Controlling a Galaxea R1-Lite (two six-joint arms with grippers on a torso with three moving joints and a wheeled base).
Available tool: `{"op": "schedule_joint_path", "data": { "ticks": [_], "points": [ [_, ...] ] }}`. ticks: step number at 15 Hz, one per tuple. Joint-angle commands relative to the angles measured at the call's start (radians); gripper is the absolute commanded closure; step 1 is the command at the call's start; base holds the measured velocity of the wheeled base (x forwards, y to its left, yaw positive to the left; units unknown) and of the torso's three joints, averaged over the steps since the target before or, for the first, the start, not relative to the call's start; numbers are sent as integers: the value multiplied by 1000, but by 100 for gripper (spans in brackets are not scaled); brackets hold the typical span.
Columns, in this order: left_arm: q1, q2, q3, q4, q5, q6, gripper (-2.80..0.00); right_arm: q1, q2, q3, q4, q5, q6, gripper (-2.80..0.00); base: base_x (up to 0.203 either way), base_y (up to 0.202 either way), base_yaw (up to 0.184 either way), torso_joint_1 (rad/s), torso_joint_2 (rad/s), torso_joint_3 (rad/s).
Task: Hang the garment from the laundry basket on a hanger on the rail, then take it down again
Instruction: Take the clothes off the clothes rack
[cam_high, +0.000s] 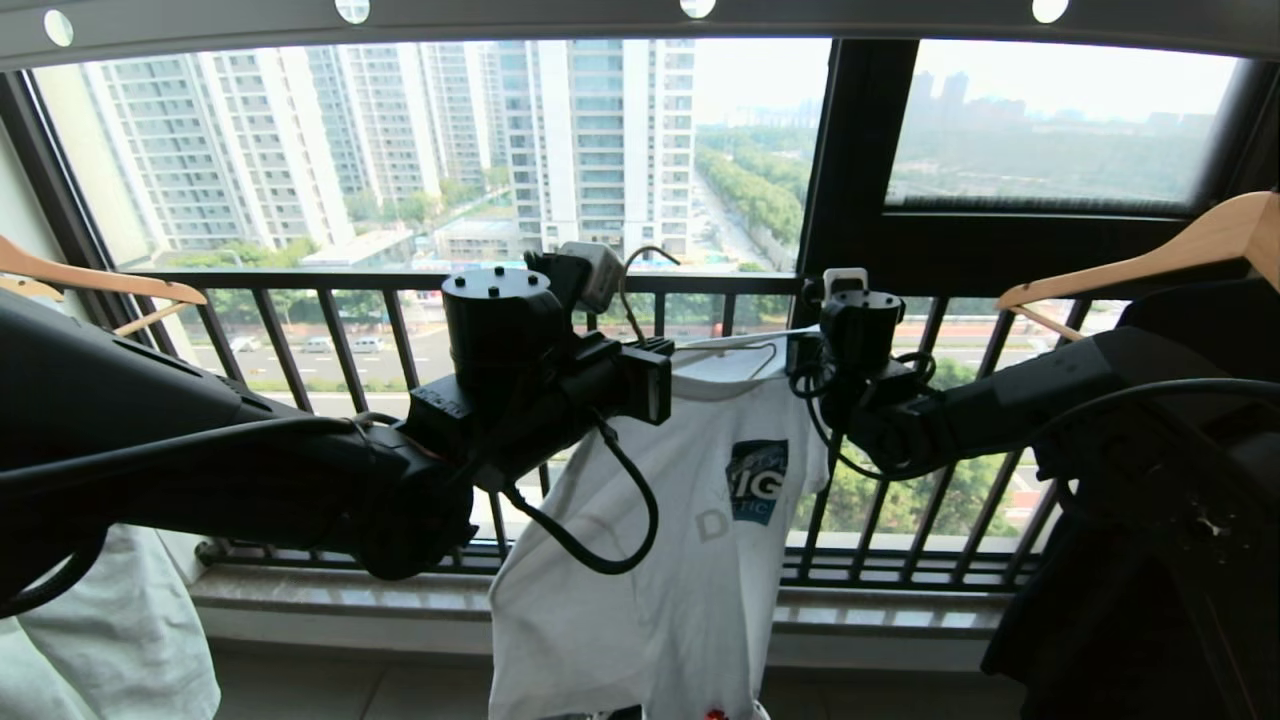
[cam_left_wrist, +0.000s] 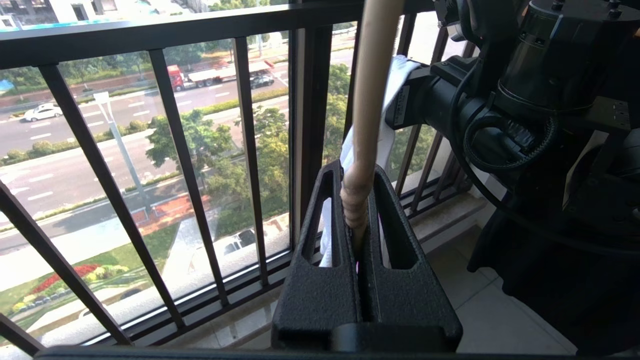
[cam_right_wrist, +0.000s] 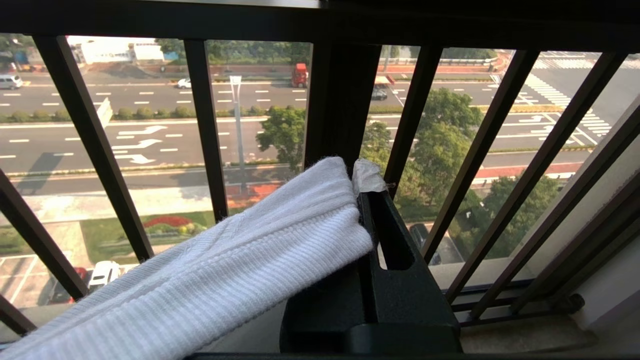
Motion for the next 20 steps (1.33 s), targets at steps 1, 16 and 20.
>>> {"op": "schedule_joint_path", "data": {
  "ticks": [1, 16, 20],
  "points": [
    [0, -15, 1, -7, -1, -2, 0, -1, 16, 0, -6, -3, -2, 0, 0, 0, 0, 0, 0, 0],
    [-26, -132, 75, -7, -101, -43, 0, -3, 46, -16, -11, 11, -1, 0, 0, 0, 0, 0, 0, 0],
    [-25, -128, 71, -8, -95, -51, 0, 5, 41, 2, -12, 11, -1, 0, 0, 0, 0, 0, 0, 0]
  ]
}}
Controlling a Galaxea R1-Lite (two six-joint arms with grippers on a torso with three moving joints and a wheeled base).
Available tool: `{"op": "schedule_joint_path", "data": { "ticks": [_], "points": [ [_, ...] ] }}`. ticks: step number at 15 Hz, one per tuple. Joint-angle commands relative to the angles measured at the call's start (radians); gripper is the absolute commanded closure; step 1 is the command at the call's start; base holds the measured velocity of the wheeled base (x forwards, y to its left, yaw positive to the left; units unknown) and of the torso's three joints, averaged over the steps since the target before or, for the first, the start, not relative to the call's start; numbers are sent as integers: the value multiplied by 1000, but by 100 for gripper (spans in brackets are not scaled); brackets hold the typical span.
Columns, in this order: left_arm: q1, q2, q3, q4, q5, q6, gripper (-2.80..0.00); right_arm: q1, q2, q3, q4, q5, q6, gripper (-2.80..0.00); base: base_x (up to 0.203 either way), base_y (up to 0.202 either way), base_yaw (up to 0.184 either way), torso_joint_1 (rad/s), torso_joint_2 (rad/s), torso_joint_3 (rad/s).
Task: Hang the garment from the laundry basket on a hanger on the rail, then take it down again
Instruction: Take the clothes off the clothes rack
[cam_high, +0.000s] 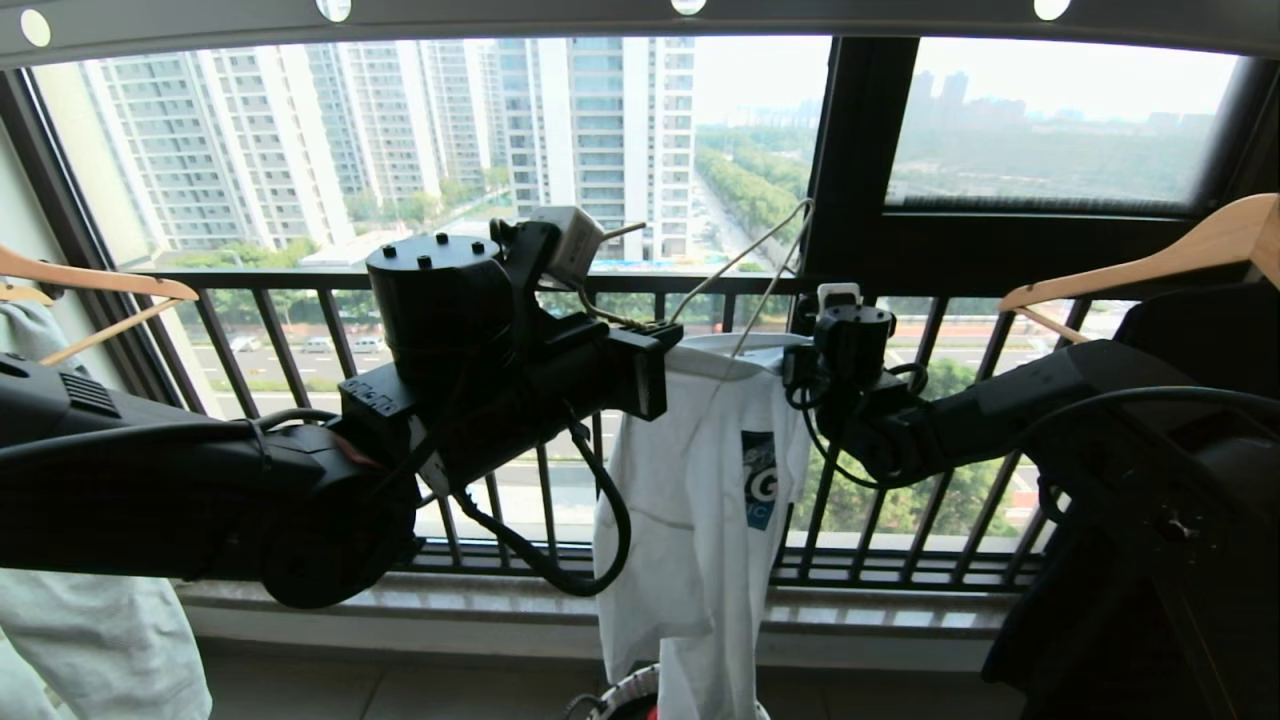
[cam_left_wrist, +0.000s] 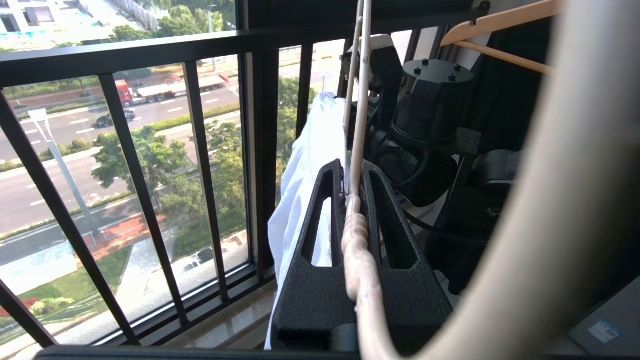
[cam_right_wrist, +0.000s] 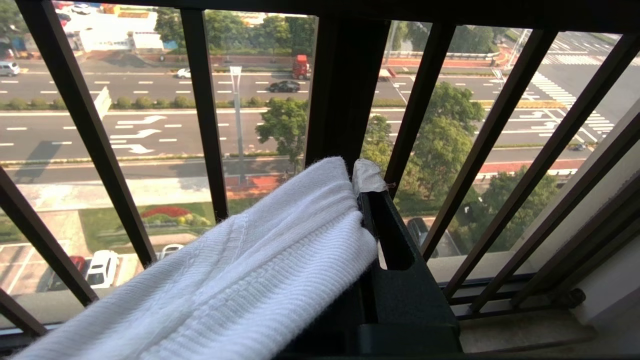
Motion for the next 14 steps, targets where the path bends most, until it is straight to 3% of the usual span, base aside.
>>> {"op": "schedule_joint_path", "data": {
  "ticks": [1, 4, 8, 12, 14],
  "points": [
    [1, 9, -7, -5, 1, -1, 0, 19, -10, 23, -6, -2, 0, 0, 0, 0, 0, 0, 0, 0],
    [2, 58, -30, -14, 10, 2, 0, 79, -40, 86, -12, -2, 8, 0, 0, 0, 0, 0, 0, 0],
    [2, 130, -56, -139, 67, 2, 0, 165, -71, 179, -110, -6, -6, 0, 0, 0, 0, 0, 0, 0],
    [4, 165, -85, -143, 106, 2, 0, 226, -104, 243, -125, -6, -2, 0, 0, 0, 0, 0, 0, 0],
    [4, 205, -124, -145, 163, 3, 0, 261, -120, 276, -135, -6, 0, 0, 0, 0, 0, 0, 0, 0]
  ]
}}
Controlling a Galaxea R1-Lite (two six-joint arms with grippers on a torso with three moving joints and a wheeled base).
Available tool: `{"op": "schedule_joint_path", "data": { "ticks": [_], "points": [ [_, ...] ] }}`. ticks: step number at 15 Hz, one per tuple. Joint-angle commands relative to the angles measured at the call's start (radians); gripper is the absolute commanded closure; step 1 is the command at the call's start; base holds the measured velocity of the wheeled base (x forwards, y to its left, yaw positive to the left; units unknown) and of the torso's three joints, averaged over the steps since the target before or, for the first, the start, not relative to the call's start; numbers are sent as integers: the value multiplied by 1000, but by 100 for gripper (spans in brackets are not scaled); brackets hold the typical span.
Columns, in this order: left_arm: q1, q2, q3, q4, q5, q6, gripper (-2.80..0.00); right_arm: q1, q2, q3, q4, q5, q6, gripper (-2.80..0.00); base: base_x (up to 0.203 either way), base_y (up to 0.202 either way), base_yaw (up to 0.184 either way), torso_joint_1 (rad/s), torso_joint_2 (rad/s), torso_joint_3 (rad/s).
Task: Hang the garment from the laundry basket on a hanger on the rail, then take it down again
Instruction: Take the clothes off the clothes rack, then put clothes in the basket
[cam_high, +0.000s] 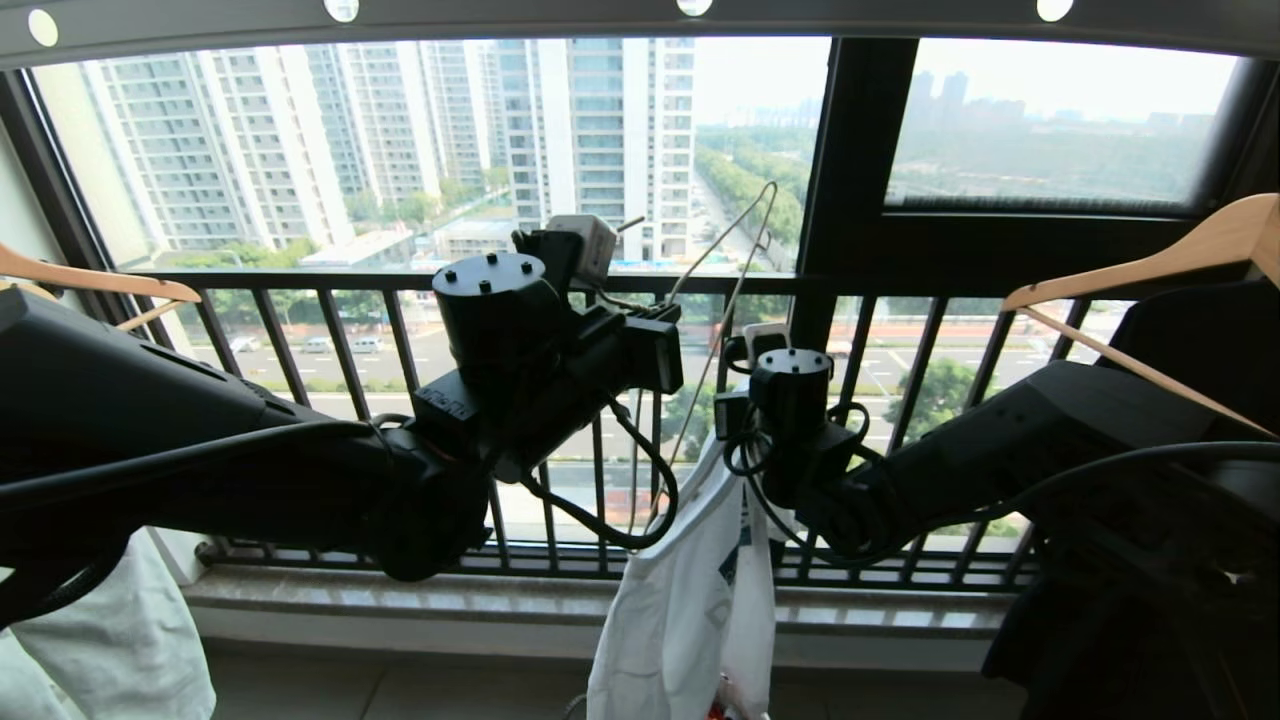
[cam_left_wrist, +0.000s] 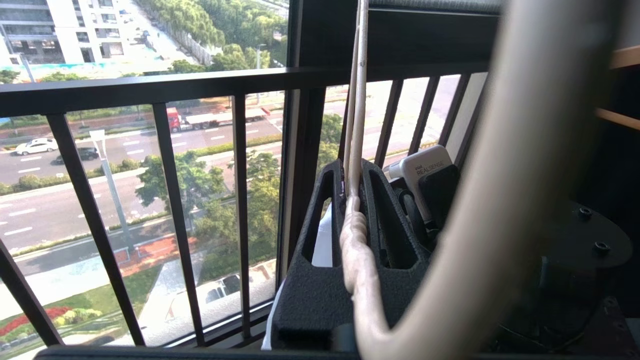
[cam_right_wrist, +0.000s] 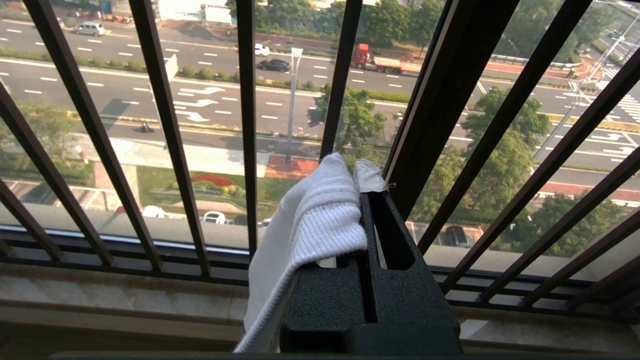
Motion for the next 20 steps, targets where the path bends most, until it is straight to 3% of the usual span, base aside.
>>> {"op": "schedule_joint_path", "data": {
  "ticks": [1, 4, 6, 7, 12, 15, 20],
  "points": [
    [0, 57, -29, -5, 30, 0, 0, 26, -20, 24, -25, -3, -2, 0, 0, 0, 0, 0, 0, 0],
    [17, 96, -62, -6, 41, 4, 0, 27, -17, 27, -29, -2, -3, 0, 0, 0, 0, 0, 0, 0],
    [25, 133, -121, -6, 139, 7, 0, 29, -14, 35, -29, 2, -3, 0, 0, 0, 0, 0, 0, 0],
    [26, 139, -128, -5, 150, 20, 0, 29, -4, 36, -29, 8, -3, 0, 0, 0, 0, 0, 0, 0],
    [34, 91, -126, 8, 153, 27, 0, 14, 61, 38, -31, 121, 1, 0, 0, 0, 0, 0, 0, 0],
    [51, 57, -126, 102, 152, 28, 0, 17, 119, 38, -30, 147, -4, 0, 0, 0, 0, 0, 0, 0],
    [75, 16, -130, 159, 149, 28, 0, 26, 237, 20, -28, 212, -119, 0, 0, 0, 0, 0, 0, 0]
  ]
}}
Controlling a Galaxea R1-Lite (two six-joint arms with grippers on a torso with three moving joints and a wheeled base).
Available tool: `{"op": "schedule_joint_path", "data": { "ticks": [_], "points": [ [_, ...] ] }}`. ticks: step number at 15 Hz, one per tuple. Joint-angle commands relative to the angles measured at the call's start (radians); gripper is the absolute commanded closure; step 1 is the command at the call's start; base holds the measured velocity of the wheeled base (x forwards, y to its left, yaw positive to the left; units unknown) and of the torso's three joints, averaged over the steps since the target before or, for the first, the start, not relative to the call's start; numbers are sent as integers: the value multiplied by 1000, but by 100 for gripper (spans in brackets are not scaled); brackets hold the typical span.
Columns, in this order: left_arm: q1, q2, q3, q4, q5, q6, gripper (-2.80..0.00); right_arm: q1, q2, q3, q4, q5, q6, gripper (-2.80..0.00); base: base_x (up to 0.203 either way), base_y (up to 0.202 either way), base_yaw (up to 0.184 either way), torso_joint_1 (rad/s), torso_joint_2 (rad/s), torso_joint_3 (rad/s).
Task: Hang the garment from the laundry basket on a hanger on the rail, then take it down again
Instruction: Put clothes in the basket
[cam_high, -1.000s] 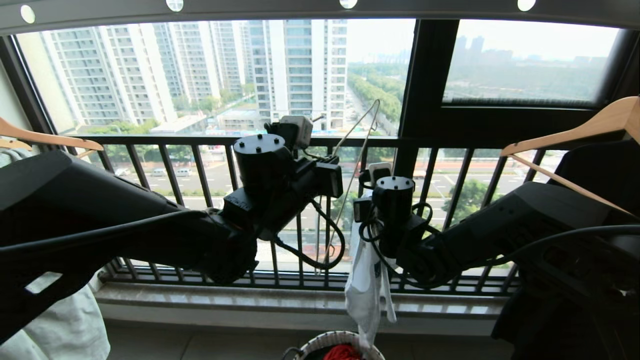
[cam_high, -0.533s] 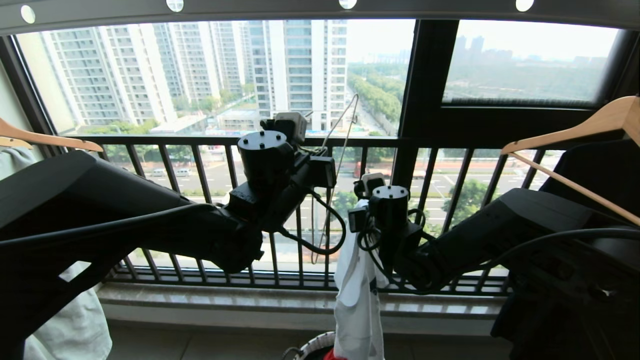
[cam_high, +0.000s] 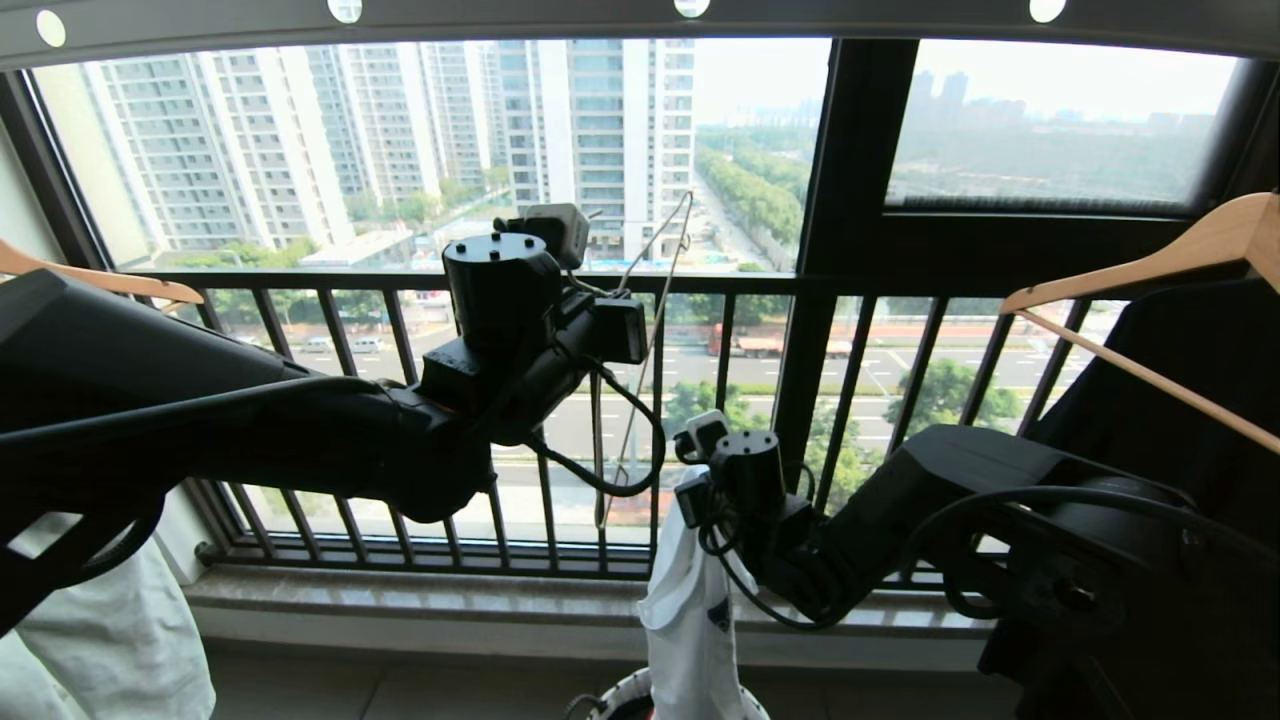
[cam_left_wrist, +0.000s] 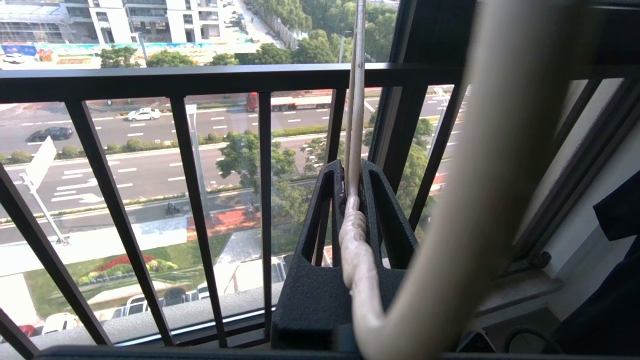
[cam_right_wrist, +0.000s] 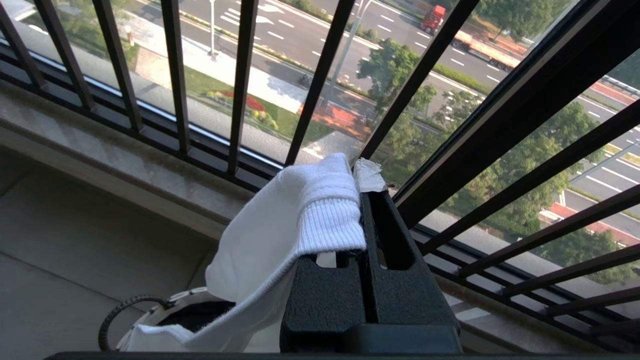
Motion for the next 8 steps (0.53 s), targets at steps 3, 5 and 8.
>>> {"op": "schedule_joint_path", "data": {
  "ticks": [3, 5, 8],
  "points": [
    [22, -60, 0, 33, 0, -2, 0, -16, 99, -22, 24, 63, -61, 0, 0, 0, 0, 0, 0, 0],
    [24, -71, 1, 35, 0, -2, 0, -18, 94, -24, 70, 84, -63, 0, 0, 0, 0, 0, 0, 0],
    [28, -85, 1, 47, -1, -2, 0, -20, 78, -24, 126, 117, -69, 0, 0, 0, 0, 0, 0, 0]
  ]
}}
